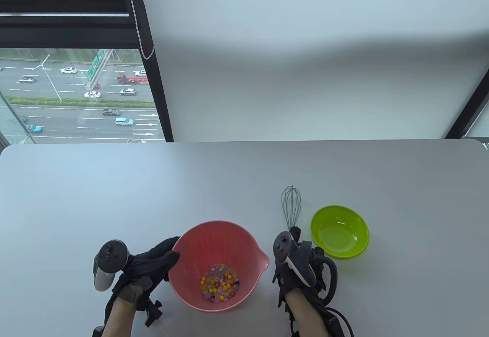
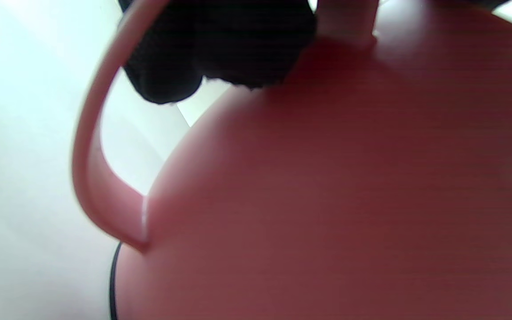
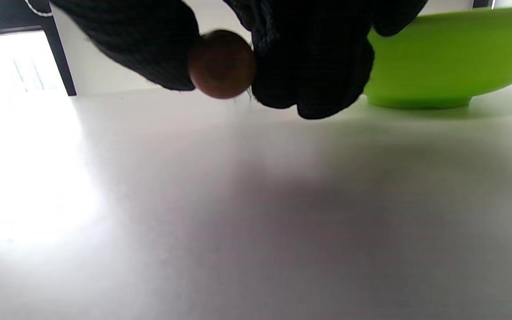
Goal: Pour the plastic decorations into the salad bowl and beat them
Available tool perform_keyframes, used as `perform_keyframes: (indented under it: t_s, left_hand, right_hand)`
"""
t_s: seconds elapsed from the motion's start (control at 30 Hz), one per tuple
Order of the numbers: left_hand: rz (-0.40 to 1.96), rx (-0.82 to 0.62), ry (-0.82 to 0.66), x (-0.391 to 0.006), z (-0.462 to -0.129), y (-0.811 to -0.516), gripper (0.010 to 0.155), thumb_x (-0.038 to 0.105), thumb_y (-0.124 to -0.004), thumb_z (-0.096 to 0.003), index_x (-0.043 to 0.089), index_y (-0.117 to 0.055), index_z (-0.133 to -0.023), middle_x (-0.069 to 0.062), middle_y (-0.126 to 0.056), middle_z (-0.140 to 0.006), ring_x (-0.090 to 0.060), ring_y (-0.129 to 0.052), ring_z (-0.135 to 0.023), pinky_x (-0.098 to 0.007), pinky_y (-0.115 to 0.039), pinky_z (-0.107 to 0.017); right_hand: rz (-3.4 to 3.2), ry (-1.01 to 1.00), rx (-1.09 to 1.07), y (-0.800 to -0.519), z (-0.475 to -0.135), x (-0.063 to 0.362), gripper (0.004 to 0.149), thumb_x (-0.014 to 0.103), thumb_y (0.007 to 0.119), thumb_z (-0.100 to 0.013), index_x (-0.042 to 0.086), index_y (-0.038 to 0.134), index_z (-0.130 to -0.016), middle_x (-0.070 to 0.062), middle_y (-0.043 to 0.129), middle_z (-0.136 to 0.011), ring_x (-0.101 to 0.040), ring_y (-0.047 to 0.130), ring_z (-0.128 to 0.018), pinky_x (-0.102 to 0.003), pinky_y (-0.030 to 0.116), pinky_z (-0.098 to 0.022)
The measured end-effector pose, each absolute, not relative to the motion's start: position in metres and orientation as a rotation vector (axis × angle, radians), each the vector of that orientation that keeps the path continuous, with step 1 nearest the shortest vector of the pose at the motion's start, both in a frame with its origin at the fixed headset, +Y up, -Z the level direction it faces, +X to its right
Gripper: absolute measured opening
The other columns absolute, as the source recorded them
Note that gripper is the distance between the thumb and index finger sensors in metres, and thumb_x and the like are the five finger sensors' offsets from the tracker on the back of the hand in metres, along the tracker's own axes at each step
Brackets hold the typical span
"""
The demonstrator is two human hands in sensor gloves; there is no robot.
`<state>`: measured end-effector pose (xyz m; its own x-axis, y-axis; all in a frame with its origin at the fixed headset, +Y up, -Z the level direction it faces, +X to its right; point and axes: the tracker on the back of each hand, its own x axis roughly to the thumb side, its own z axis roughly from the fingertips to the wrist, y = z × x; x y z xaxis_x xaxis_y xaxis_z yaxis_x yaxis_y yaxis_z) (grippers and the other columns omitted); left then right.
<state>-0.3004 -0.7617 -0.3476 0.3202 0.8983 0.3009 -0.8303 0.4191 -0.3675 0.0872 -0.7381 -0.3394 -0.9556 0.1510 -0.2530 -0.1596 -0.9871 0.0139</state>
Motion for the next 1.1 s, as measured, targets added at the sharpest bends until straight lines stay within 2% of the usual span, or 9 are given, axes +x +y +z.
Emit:
perform_keyframes:
  t_s: [0.17, 0.3, 0.43, 0.6, 0.7, 0.8, 0.87, 0.97, 1.1]
  left_hand:
    - [1.142, -0.154, -0.499, -0.3, -0.348, -0.762, 0.077, 0.067, -0.065, -0.0555, 0.005, -0.068, -0.102, 0.001, -0.093, -0.043, -0.033, -0.091, -0.064, -0.064, -0.042, -0.074]
    - [1.143, -0.153, -0.498, -0.3, -0.347, -0.761, 0.077, 0.067, -0.065, -0.0554, 0.005, -0.068, -0.102, 0.0, -0.093, -0.043, -0.033, -0.091, -0.064, -0.064, -0.042, -0.074]
    - [1.143, -0.159, -0.5, -0.3, -0.348, -0.761, 0.077, 0.067, -0.065, -0.0555, 0.005, -0.068, -0.101, 0.0, -0.093, -0.043, -0.033, -0.091, -0.063, -0.064, -0.043, -0.074]
    - [1.145, -0.159, -0.501, -0.299, -0.348, -0.761, 0.078, 0.067, -0.064, -0.0554, 0.005, -0.069, -0.101, 0.0, -0.093, -0.043, -0.034, -0.092, -0.063, -0.064, -0.045, -0.074]
    - [1.14, -0.159, -0.5, -0.299, -0.348, -0.761, 0.077, 0.067, -0.064, -0.0555, 0.005, -0.069, -0.101, 0.0, -0.093, -0.043, -0.034, -0.092, -0.063, -0.064, -0.045, -0.074]
    - [1.144, -0.16, -0.501, -0.299, -0.348, -0.761, 0.077, 0.067, -0.064, -0.0555, 0.005, -0.069, -0.101, 0.0, -0.093, -0.043, -0.034, -0.092, -0.063, -0.064, -0.045, -0.074]
    - [1.146, -0.159, -0.5, -0.299, -0.348, -0.761, 0.077, 0.067, -0.064, -0.0554, 0.005, -0.069, -0.101, 0.0, -0.093, -0.043, -0.034, -0.092, -0.063, -0.064, -0.045, -0.074]
    - [1.146, -0.159, -0.5, -0.299, -0.348, -0.761, 0.077, 0.067, -0.064, -0.0555, 0.005, -0.069, -0.101, 0.0, -0.093, -0.043, -0.034, -0.092, -0.063, -0.064, -0.046, -0.074]
    - [1.145, -0.156, -0.5, -0.299, -0.348, -0.761, 0.077, 0.067, -0.064, -0.0555, 0.005, -0.069, -0.101, 0.0, -0.093, -0.043, -0.034, -0.092, -0.063, -0.064, -0.046, -0.074]
  right_hand:
    - [2.827, -0.306, -0.365, -0.71, -0.326, 0.101, 0.073, 0.053, 0.078, -0.054, 0.022, 0.043, -0.11, 0.005, 0.082, -0.084, -0.022, 0.089, -0.068, -0.052, 0.052, -0.074]
    - [2.683, -0.499, -0.353, -0.695, -0.315, 0.115, 0.056, 0.055, 0.073, -0.057, 0.031, 0.054, -0.105, 0.011, 0.078, -0.09, -0.017, 0.086, -0.076, -0.049, 0.052, -0.077]
    - [2.492, -0.637, -0.274, -0.674, -0.298, 0.122, 0.049, 0.057, 0.062, -0.061, 0.042, 0.048, -0.106, 0.019, 0.069, -0.098, -0.011, 0.079, -0.087, -0.046, 0.049, -0.081]
    - [2.217, -0.93, -0.081, -0.639, -0.274, 0.123, 0.048, 0.055, 0.058, -0.063, 0.042, 0.045, -0.107, 0.018, 0.064, -0.102, -0.013, 0.077, -0.091, -0.048, 0.049, -0.081]
    - [2.101, -0.955, 0.048, -0.616, -0.264, 0.117, 0.048, 0.054, 0.055, -0.064, 0.043, 0.043, -0.109, 0.017, 0.063, -0.104, -0.014, 0.076, -0.092, -0.05, 0.049, -0.081]
    - [2.044, -1.017, 0.214, -0.586, -0.256, 0.097, 0.046, 0.051, 0.059, -0.063, 0.042, 0.052, -0.107, 0.013, 0.069, -0.102, -0.017, 0.084, -0.086, -0.052, 0.053, -0.079]
    - [2.079, -0.981, 0.317, -0.571, -0.252, 0.078, 0.045, 0.049, 0.061, -0.062, 0.04, 0.058, -0.105, 0.009, 0.073, -0.1, -0.019, 0.087, -0.082, -0.052, 0.055, -0.078]
    - [2.207, -0.919, 0.462, -0.573, -0.249, 0.05, 0.044, 0.046, 0.065, -0.061, 0.039, 0.061, -0.104, 0.007, 0.074, -0.099, -0.015, 0.094, -0.072, -0.05, 0.059, -0.077]
    - [2.334, -0.964, 0.553, -0.615, -0.254, 0.017, 0.044, 0.044, 0.068, -0.059, 0.036, 0.065, -0.102, 0.004, 0.077, -0.097, -0.016, 0.098, -0.067, -0.048, 0.063, -0.075]
